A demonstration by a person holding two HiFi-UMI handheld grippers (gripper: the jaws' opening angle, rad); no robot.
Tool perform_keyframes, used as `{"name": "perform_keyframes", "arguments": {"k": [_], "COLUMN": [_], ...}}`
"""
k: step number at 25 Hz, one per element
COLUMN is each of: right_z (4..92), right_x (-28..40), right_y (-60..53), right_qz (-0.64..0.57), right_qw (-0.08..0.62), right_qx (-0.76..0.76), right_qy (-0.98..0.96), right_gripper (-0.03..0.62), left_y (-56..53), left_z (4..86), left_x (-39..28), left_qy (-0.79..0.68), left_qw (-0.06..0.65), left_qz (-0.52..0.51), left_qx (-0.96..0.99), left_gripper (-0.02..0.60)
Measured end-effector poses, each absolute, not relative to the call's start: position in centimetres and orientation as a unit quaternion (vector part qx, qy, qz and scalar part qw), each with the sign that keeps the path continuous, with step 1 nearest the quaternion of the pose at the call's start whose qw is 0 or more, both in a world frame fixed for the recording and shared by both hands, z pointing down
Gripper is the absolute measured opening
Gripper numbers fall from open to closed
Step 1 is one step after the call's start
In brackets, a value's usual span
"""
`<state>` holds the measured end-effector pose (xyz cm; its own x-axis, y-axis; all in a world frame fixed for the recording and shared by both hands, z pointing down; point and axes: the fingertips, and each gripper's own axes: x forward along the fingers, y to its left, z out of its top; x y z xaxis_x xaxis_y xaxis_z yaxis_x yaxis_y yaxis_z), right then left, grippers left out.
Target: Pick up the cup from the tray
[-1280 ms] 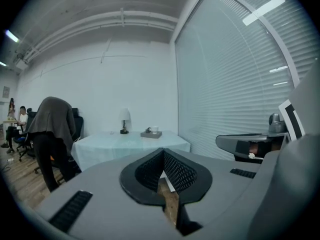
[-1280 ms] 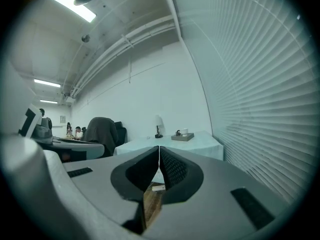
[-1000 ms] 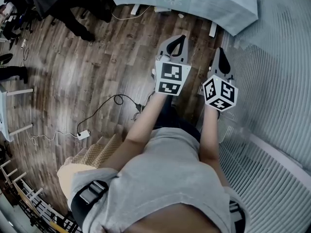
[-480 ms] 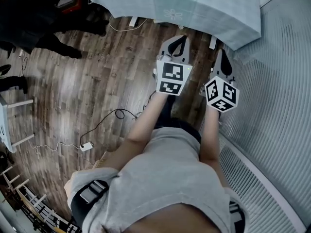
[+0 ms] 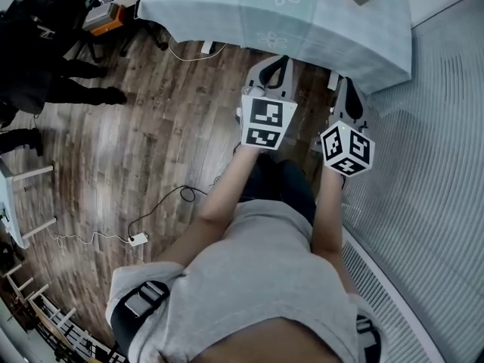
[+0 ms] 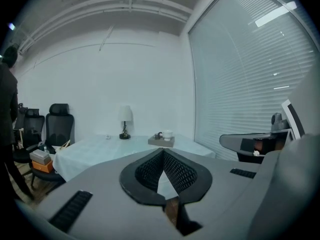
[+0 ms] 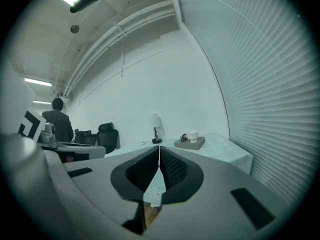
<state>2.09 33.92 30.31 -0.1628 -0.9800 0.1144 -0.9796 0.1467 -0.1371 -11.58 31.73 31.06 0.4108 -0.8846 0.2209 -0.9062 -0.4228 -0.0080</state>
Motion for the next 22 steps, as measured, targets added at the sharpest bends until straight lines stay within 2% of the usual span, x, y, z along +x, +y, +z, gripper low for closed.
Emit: {"name": "perform_keyframes", "arguments": {"k": [22], "right_z": [31.2], "right_x": [7.4], "right_y": [18.8], "right_qz": [-0.1], "right_qw": [0.009], "right_qx": [-0.624], "right_qy": [0.775], "right_gripper": [0.008], "left_y": [16.7], "left_z": [32.7], "left_x": [-5.7], "left_qy": [-0.536], "left_qw": [0.078], "left_qz": [0.098], "left_qx": [0.835], "left_gripper": [-0.002]}}
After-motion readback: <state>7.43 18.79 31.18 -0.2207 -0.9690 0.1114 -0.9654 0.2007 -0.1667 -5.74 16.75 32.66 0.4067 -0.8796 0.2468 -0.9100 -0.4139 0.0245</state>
